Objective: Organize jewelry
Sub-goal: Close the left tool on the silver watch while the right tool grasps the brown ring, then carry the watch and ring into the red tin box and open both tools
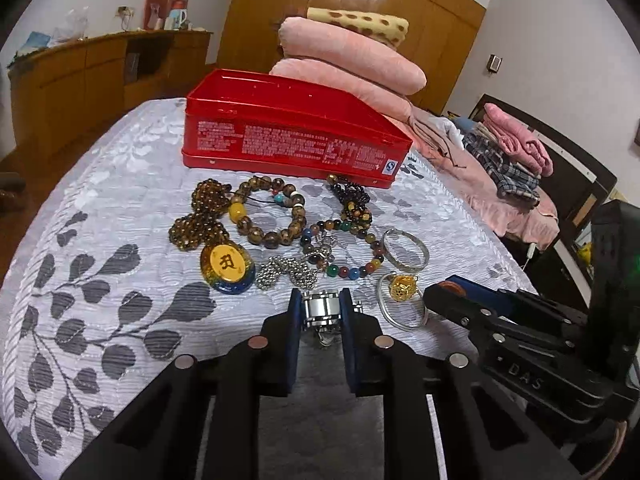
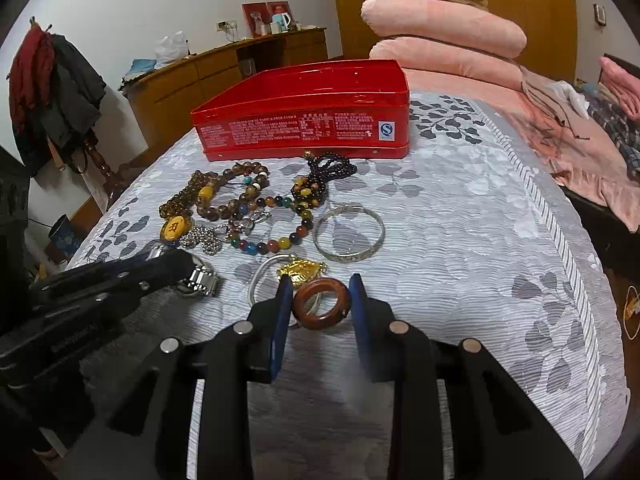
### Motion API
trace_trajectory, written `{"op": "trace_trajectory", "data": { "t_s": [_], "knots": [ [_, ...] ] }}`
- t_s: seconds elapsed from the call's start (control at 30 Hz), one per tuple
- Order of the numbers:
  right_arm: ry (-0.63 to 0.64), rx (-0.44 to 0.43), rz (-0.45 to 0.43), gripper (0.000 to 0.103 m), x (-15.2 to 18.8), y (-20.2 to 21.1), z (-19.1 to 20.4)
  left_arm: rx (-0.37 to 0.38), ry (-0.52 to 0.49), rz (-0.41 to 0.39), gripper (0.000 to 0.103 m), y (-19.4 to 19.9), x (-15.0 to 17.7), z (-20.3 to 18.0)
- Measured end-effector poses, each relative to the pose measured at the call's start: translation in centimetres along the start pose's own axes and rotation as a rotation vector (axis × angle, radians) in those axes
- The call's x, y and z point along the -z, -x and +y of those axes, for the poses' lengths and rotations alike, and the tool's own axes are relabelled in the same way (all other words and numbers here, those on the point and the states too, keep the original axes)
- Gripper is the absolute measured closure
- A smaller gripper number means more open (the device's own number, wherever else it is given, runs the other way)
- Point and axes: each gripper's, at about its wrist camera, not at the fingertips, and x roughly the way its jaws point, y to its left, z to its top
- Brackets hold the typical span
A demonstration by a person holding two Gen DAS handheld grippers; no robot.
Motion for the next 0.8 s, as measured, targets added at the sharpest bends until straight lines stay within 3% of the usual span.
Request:
{"op": "trace_trajectory", "data": {
  "t_s": [0.43,0.8],
  "knots": [
    [0.020,-0.015,-0.042,0.075,-1.8,0.6,0.7,-0.009,-0.002,-0.076,0.086,1.8,-1.6,-0.1],
    [0.034,-0.036,-0.099,0.075,-6.5,0.2,0.5,-0.021,-0.013,-0.160,0.085,2.1,-6.4,0.0]
  ]
}}
